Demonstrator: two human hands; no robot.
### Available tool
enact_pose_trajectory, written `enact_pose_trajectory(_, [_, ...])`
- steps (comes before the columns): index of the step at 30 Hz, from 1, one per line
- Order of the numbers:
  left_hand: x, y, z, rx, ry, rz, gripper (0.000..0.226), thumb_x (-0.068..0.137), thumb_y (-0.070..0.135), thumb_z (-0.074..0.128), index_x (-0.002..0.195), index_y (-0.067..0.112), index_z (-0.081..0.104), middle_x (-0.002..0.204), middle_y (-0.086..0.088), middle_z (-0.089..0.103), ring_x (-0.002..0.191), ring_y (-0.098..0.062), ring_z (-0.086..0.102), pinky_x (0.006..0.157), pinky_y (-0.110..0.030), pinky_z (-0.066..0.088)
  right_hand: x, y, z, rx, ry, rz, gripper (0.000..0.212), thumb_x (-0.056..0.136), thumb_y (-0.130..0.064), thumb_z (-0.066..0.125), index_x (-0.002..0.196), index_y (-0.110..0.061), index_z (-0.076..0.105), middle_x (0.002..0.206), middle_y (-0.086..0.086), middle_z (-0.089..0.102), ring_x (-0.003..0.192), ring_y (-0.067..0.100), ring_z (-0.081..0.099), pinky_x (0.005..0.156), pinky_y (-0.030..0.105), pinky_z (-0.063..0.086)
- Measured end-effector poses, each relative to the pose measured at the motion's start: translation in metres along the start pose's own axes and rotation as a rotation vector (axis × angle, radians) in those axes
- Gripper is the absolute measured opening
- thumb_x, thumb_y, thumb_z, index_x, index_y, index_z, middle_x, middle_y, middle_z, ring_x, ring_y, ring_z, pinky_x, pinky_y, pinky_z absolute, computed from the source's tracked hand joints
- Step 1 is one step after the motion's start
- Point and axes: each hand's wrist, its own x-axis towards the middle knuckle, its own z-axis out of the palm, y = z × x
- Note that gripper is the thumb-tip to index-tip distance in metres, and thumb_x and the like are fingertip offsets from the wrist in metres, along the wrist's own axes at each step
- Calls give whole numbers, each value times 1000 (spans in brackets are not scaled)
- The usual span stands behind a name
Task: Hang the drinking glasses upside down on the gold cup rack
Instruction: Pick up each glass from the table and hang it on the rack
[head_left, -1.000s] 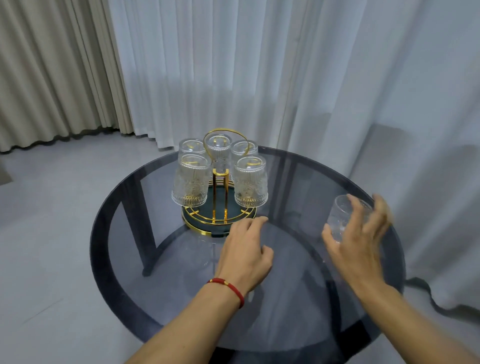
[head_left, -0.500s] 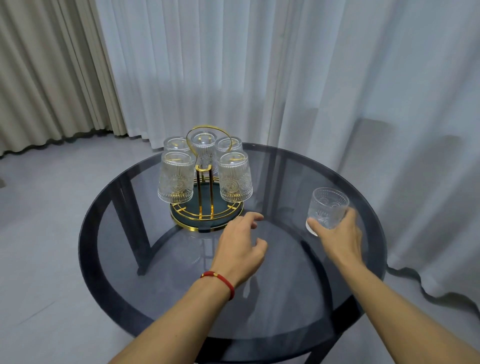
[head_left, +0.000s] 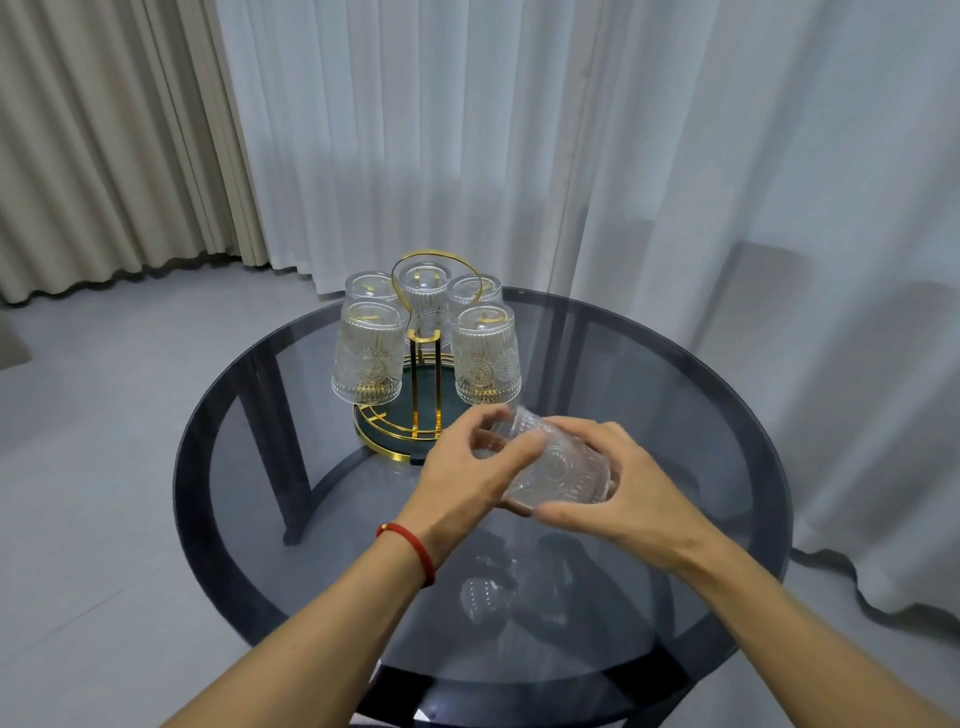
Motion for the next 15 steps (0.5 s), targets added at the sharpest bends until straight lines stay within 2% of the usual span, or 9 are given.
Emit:
enact_pose_trajectory(3, [-1,2,-13,-133,22,23,44,84,34,77,121,14,63,114,-18,70,97,-29,73,68,-50,64,3,-12,4,251,-56,79,65,79,-61,77,135,-37,57,123,-9,72,113,15,72,95,42,60])
enact_pose_trajectory(5, [-2,5,-20,-194,12,43,43,84,38,73,120,14,65,112,-16,72,98,-30,73,69,-47,64,6,-20,11,330,-28,91,58,85,-58,69,133,-27,59,118,-1,76,108,23,75,92,49,61])
enact_pose_trajectory(7, [-2,7,-26,-254,44,31,35,88,49,62,111,25,71,108,-10,76,98,-28,74,71,-47,64,10,-30,17,286,60,32,54,85,-55,71,131,-29,60,114,-2,76,104,21,75,90,49,62])
enact_pose_trajectory(9, [0,7,-33,-227,213,-37,44,97,56,40,108,28,72,104,-8,76,92,-26,75,73,-48,64,16,-46,19,128,171,-55,54,81,-56,74,130,-40,58,113,-12,73,105,13,72,93,44,60])
enact_pose_trajectory(10, [2,6,-39,-110,316,-54,49,99,55,33,108,25,70,102,-9,75,90,-28,74,76,-50,63,20,-55,19,46,225,-103,54,80,-56,74,130,-45,56,114,-14,71,107,11,70,94,42,59])
enact_pose_trajectory(12, [4,-2,-52,310,453,24,35,99,39,40,99,19,69,99,-10,72,94,-31,68,85,-51,57,30,-76,19,-56,308,-184,57,80,-52,75,134,-47,55,120,-12,66,112,11,66,96,43,56])
enact_pose_trajectory(13, [4,-6,-56,513,454,60,23,96,26,47,98,19,69,103,-10,72,99,-29,65,89,-48,54,36,-87,20,-72,335,-214,58,81,-50,75,135,-46,55,122,-10,65,113,11,65,97,43,56])
enact_pose_trajectory(15, [6,-14,-56,744,399,70,30,89,8,54,115,15,68,118,-7,68,111,-25,61,96,-43,50,50,-106,22,-101,370,-254,57,82,-48,75,136,-44,56,122,-6,65,112,11,65,96,43,55])
